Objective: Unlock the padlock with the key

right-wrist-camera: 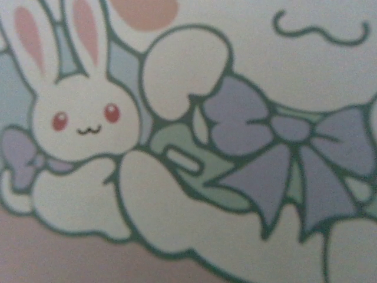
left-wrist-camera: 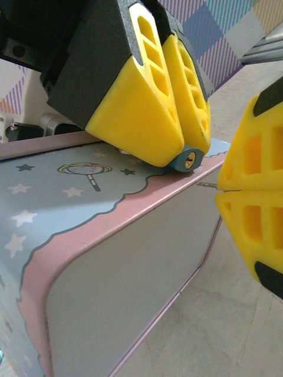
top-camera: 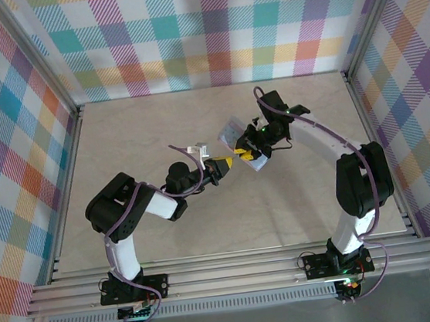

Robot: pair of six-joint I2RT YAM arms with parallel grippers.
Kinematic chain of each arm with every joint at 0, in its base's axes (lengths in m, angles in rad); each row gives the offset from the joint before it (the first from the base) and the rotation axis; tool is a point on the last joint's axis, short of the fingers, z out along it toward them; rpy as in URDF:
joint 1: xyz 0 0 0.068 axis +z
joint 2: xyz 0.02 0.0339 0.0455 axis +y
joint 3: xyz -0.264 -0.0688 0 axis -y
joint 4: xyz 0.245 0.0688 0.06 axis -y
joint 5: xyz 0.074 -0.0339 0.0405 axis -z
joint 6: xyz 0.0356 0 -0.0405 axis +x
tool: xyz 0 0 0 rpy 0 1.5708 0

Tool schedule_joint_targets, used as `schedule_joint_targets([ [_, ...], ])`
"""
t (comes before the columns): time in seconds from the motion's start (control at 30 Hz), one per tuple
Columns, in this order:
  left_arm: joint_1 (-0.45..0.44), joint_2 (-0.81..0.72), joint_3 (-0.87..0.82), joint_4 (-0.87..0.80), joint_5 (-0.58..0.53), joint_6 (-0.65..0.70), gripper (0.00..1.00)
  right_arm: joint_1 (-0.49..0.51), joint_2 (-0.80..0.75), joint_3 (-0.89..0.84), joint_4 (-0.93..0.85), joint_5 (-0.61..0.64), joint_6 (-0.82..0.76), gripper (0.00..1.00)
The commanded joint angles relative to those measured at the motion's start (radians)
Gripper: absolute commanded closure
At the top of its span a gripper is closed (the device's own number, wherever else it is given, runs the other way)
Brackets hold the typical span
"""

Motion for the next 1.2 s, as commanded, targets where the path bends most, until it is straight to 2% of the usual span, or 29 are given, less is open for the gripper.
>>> schedule_joint_targets([
  [0.0, -0.023, -0.028, -0.006, 0.064, 0.006, 0.020, 1.00, -0.012, 0.005, 0.017, 0.048, -0.015, 0.004, 1.00],
  [0.67, -0.024, -0.049, -0.001, 0.065, -0.052, 0.021, 1.00, -0.018, 0.005, -0.009, 0.053, -0.031, -0.001, 1.00],
  [1.17, -0.024, -0.031, 0.028, 0.067, -0.056, 0.013, 1.00, -0.021, 0.006, -0.022, 0.066, -0.067, 0.009, 1.00],
])
